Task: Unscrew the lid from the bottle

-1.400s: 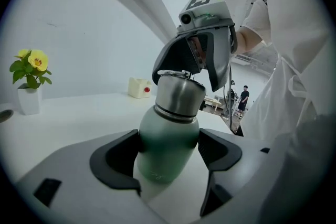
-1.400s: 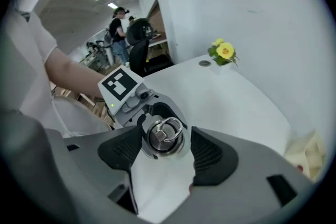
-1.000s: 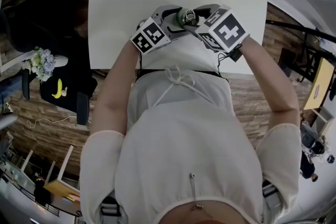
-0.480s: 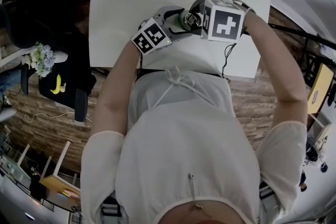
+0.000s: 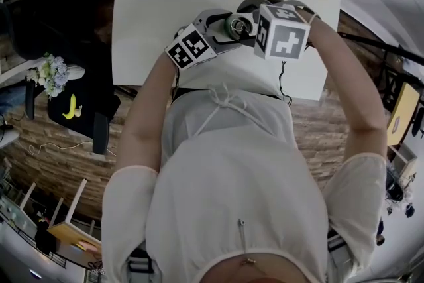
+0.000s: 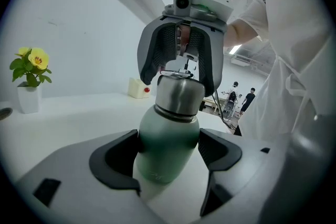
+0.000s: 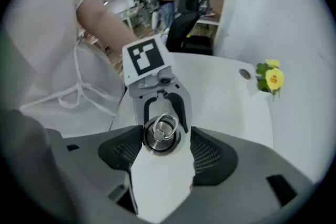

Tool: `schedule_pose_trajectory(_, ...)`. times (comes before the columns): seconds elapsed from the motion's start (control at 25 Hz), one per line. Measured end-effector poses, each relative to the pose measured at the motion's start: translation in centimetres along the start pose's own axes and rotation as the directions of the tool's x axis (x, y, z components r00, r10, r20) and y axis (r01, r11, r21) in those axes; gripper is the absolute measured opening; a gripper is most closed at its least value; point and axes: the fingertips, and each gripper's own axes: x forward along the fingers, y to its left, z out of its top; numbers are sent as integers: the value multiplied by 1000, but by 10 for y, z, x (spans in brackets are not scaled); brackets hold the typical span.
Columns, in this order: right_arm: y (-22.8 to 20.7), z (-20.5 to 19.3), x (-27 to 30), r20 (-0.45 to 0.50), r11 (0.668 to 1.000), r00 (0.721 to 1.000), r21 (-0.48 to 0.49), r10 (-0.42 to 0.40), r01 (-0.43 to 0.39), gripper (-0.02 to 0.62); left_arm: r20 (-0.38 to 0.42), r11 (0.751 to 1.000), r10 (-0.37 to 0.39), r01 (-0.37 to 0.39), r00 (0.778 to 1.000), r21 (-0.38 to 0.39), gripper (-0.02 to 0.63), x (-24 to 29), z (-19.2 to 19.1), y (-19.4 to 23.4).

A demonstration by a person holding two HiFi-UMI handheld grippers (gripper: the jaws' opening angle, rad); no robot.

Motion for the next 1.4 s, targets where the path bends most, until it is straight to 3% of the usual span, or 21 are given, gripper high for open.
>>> schedule_pose_trajectory(0.08, -3, 5, -8, 123, 981, 990, 190, -64, 40, 311, -3, 1000, 0, 0, 1000, 1, 364, 0, 0, 0)
schedule_pose_trajectory(0.16, -3, 2, -10, 187, 917, 973, 397, -137, 52, 314, -4, 1000, -2, 2, 1000, 2, 365, 0, 0, 0)
schedule_pose_trajectory(0.24, -1, -7, -5, 192, 841, 959, 536, -206, 74, 305, -6, 1000, -2, 2, 1000, 3, 365, 0, 0, 0)
schedule_pose_trajectory(0.4, -4, -7, -5, 190, 742, 929, 660, -318, 120, 305, -11, 1000, -3, 4, 1000, 5, 365, 1, 1, 0)
schedule_pose_trajectory(0.56, -10, -10, -2, 146, 711, 927, 685, -346, 158, 241, -14, 1000, -6, 6, 1000, 3, 365, 1, 1, 0)
schedule_pose_trajectory(0.72, -8, -11, -2, 133, 735, 940, 660, -314, 153, 241, -16, 1000, -8, 8, 1000, 4, 365, 2, 1, 0)
schedule_pose_trajectory(0.96, -6, -6, 1, 117, 842, 974, 530, -192, 102, 241, -14, 1000, -7, 7, 1000, -14, 365, 1, -1, 0)
schedule_pose_trajectory(1.2, 1, -5, 0, 68, 956, 998, 294, -2, -18, 241, -10, 1000, -4, 3, 1000, -6, 365, 2, 1, 0)
schedule_pose_trajectory(1.4, 5, -3, 2, -3, 998, 999, 46, 37, -37, 241, -14, 1000, 2, -2, 1000, -3, 365, 2, 0, 0)
